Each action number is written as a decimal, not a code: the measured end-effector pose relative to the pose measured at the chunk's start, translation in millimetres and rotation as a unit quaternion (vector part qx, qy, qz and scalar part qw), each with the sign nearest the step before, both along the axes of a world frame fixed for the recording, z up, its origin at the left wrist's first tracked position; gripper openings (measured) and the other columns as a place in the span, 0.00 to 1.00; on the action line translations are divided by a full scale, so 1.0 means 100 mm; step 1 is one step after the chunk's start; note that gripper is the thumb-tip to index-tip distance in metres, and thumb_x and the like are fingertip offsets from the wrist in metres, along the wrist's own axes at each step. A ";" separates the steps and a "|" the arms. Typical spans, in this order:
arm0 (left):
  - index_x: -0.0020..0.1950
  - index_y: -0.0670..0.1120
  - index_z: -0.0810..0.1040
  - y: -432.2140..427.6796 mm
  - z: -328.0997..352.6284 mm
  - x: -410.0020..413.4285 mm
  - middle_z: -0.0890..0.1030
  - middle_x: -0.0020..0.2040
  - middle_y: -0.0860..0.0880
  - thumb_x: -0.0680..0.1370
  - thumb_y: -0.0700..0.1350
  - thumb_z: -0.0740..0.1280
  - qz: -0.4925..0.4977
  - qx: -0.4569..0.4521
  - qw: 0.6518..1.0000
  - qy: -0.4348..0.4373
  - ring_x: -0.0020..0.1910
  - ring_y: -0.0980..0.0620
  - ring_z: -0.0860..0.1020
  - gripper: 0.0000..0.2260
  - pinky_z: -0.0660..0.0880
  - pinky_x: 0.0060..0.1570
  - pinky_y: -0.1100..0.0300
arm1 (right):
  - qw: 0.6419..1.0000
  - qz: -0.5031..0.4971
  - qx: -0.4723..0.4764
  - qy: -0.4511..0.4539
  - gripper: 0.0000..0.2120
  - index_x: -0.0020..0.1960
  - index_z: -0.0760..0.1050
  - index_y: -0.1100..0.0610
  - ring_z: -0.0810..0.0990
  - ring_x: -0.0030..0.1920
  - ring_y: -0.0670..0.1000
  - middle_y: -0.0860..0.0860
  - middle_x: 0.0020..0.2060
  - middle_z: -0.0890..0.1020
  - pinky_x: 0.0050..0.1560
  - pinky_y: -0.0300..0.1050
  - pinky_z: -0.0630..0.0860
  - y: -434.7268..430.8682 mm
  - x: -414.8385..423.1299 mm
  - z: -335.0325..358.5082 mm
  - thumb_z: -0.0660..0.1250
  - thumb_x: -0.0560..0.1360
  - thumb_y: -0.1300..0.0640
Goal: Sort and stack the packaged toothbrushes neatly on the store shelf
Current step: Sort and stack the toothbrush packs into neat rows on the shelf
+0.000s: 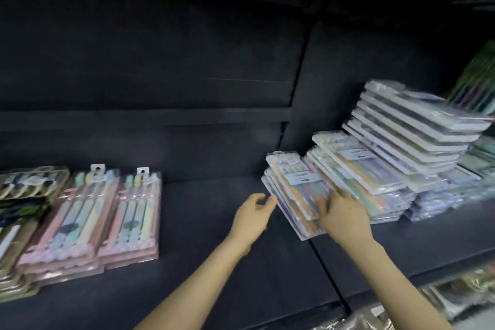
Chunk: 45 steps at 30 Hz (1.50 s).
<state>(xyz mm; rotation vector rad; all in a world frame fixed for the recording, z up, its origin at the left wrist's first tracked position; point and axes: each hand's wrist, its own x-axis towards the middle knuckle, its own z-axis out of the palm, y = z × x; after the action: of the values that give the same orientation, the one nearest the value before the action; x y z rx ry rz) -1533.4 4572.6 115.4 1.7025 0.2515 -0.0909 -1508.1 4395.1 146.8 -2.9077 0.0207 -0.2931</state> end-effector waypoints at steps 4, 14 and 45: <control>0.74 0.53 0.62 -0.30 -0.04 0.28 0.72 0.65 0.53 0.77 0.61 0.62 -0.013 -0.076 0.996 0.041 0.57 0.55 0.74 0.28 0.75 0.52 0.56 | 0.997 0.030 0.062 0.037 0.18 0.62 0.70 0.64 0.74 0.58 0.61 0.60 0.59 0.74 0.54 0.48 0.68 0.01 0.06 -0.02 0.59 0.80 0.52; 0.74 0.63 0.59 -0.70 -0.08 0.34 0.74 0.68 0.54 0.82 0.56 0.54 0.030 -0.171 0.985 0.002 0.65 0.52 0.73 0.20 0.70 0.66 0.50 | 0.965 0.039 0.198 0.167 0.26 0.69 0.62 0.56 0.74 0.56 0.55 0.51 0.56 0.75 0.50 0.45 0.66 -0.12 0.21 0.02 0.61 0.77 0.43; 0.59 0.44 0.80 -0.13 -0.01 -0.10 0.84 0.51 0.42 0.69 0.52 0.74 0.062 -0.219 0.967 0.117 0.50 0.43 0.83 0.21 0.78 0.55 0.45 | 0.654 0.072 0.690 0.302 0.15 0.57 0.79 0.61 0.85 0.47 0.61 0.61 0.48 0.85 0.41 0.52 0.81 0.25 -0.10 -0.35 0.70 0.74 0.55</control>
<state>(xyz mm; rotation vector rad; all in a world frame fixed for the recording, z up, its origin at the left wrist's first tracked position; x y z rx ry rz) -1543.5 4559.9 114.2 1.2326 0.4761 -0.2382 -1517.6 4419.8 111.6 -1.3113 0.0773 0.5364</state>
